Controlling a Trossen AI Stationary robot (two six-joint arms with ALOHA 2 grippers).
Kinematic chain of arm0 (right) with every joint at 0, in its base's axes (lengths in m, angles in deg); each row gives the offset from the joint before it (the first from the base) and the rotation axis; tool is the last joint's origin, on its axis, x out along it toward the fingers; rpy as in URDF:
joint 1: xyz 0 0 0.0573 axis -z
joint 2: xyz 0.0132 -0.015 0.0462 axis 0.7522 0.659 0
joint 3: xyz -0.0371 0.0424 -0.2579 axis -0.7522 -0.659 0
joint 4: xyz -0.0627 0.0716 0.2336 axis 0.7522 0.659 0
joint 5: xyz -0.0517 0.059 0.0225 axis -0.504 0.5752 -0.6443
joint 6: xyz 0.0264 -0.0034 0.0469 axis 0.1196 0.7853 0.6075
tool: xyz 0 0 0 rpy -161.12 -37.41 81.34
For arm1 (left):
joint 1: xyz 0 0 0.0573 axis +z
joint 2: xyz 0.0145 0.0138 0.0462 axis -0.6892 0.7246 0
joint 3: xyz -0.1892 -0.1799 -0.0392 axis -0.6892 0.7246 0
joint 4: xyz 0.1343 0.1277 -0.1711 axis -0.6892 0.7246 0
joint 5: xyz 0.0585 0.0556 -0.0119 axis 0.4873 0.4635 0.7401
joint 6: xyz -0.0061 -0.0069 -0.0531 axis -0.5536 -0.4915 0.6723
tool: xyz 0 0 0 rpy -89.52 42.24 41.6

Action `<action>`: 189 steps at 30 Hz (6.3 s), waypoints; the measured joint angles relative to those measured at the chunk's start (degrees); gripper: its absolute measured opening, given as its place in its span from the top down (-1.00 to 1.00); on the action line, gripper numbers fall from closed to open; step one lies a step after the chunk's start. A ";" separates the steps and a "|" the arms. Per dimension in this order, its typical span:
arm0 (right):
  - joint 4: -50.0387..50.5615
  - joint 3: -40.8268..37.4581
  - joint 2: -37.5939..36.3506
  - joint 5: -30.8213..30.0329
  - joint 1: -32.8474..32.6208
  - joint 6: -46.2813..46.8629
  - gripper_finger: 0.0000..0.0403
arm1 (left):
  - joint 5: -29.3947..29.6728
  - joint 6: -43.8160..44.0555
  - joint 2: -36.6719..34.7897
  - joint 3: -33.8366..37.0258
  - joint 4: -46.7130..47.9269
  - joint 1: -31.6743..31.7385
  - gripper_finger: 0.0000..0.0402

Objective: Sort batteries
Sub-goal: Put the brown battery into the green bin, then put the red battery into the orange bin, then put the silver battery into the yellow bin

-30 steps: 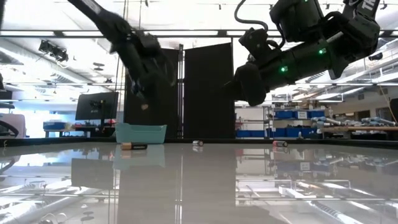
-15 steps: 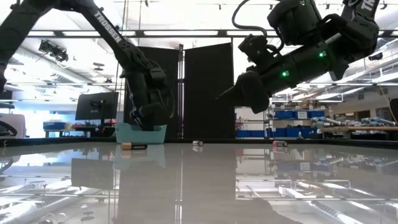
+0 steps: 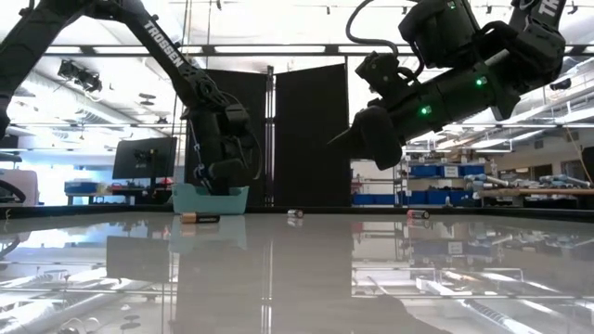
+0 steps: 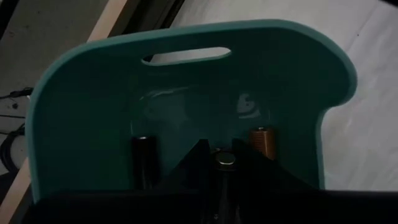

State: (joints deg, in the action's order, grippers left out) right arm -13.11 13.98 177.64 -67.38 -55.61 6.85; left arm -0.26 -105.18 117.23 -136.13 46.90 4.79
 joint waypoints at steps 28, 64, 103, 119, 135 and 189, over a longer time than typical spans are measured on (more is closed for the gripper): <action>-0.05 0.00 0.00 0.00 0.00 0.00 0.59 | 1.40 0.91 -3.24 0.11 2.21 -1.60 0.24; 49.82 -6.60 -28.13 7.96 22.34 37.37 0.48 | -5.44 14.68 -38.73 54.67 -91.66 -32.72 0.21; 47.31 -4.85 -19.92 14.42 35.69 26.60 0.71 | -1.18 9.69 -38.64 56.08 -90.51 -39.39 0.21; 80.34 2.92 -39.11 19.56 1.74 56.10 0.71 | -1.22 8.75 -38.64 56.06 -90.03 -39.36 0.21; 89.16 10.36 -35.19 24.05 -41.01 108.50 0.71 | -0.44 8.03 -38.64 56.06 -90.07 -39.36 0.21; 108.50 10.27 -38.58 27.71 -46.17 113.85 0.92 | -0.05 15.94 -38.62 38.55 -44.14 -40.39 0.37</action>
State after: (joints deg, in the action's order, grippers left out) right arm 95.39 24.26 139.07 -39.68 -101.78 120.70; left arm -0.31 -89.24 78.61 -97.58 2.76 -35.59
